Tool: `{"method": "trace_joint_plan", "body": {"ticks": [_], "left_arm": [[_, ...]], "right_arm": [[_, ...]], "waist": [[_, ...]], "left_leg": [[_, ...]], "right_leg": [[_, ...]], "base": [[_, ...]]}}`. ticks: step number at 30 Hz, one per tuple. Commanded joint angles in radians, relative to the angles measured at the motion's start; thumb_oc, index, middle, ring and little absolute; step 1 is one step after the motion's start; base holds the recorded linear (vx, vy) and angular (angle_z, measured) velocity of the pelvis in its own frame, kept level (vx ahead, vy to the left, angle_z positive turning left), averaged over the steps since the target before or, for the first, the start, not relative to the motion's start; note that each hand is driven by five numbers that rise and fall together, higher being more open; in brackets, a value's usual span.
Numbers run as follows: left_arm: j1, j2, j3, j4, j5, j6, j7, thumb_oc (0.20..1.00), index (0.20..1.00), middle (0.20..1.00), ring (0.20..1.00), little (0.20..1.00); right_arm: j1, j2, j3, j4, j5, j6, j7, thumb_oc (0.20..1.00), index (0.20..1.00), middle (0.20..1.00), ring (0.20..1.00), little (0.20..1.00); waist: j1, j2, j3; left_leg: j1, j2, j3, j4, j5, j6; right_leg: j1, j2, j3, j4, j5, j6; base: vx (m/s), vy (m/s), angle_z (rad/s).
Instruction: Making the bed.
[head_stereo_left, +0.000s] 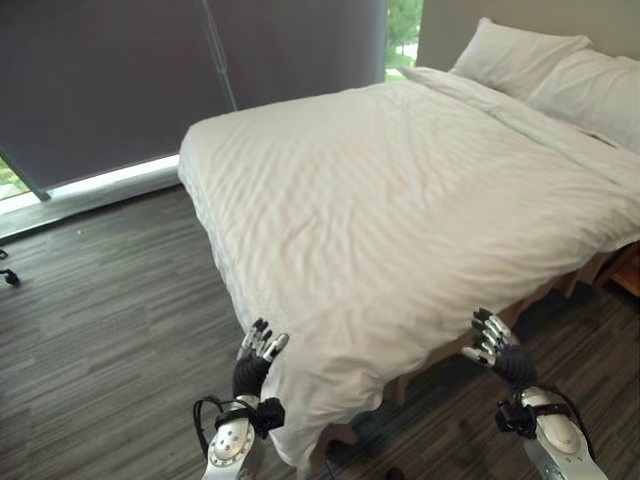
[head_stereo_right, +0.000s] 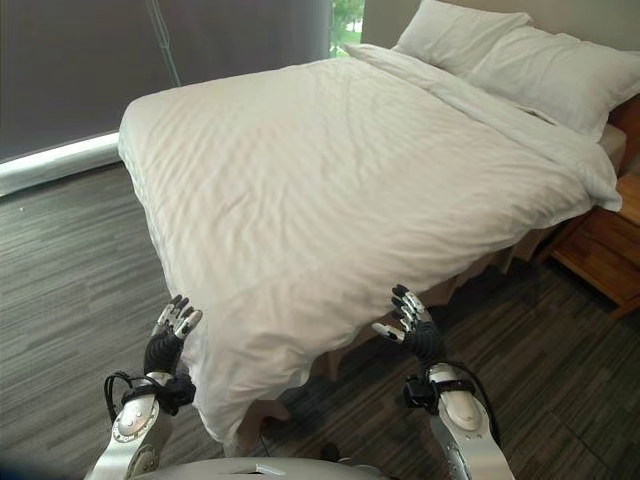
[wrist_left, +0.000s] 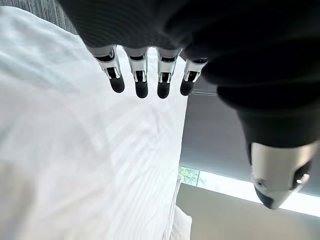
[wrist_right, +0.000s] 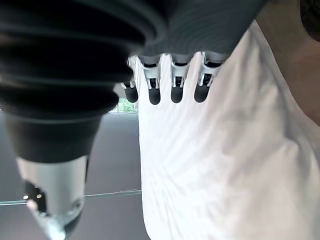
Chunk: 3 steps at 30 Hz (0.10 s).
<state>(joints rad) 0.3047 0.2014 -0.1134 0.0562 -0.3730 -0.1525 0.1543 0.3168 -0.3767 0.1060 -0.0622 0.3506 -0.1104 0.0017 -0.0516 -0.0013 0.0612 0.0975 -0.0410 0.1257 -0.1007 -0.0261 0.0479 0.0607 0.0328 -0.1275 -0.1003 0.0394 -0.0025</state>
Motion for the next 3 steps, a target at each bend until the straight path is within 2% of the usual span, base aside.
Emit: {"method": "trace_joint_plan", "body": {"ticks": [1,3], "left_arm": [[-0.063,0.029,0.008,0.025,-0.016,-0.071,0.017,1.0,1.0,1.0,1.0,1.0],[-0.064,0.032,0.006,0.021,-0.015,-0.073,0.022,1.0,1.0,1.0,1.0,1.0]], "right_arm": [[-0.076,-0.01,0.005,-0.002,-0.025,-0.082,-0.026,1.0,1.0,1.0,1.0,1.0],[-0.078,-0.006,0.006,-0.004,-0.024,-0.086,-0.035,1.0,1.0,1.0,1.0,1.0]], "waist": [[0.002,-0.019,0.005],[0.002,-0.02,0.006]], "left_leg": [[0.075,-0.012,-0.008,0.013,-0.072,0.002],[0.076,-0.012,-0.009,0.013,-0.072,0.002]], "right_leg": [[0.078,-0.014,0.011,0.067,-0.118,0.047],[0.079,-0.014,0.011,0.068,-0.118,0.047]], "base": [[0.0,0.0,0.0],[0.0,0.0,0.0]]}}
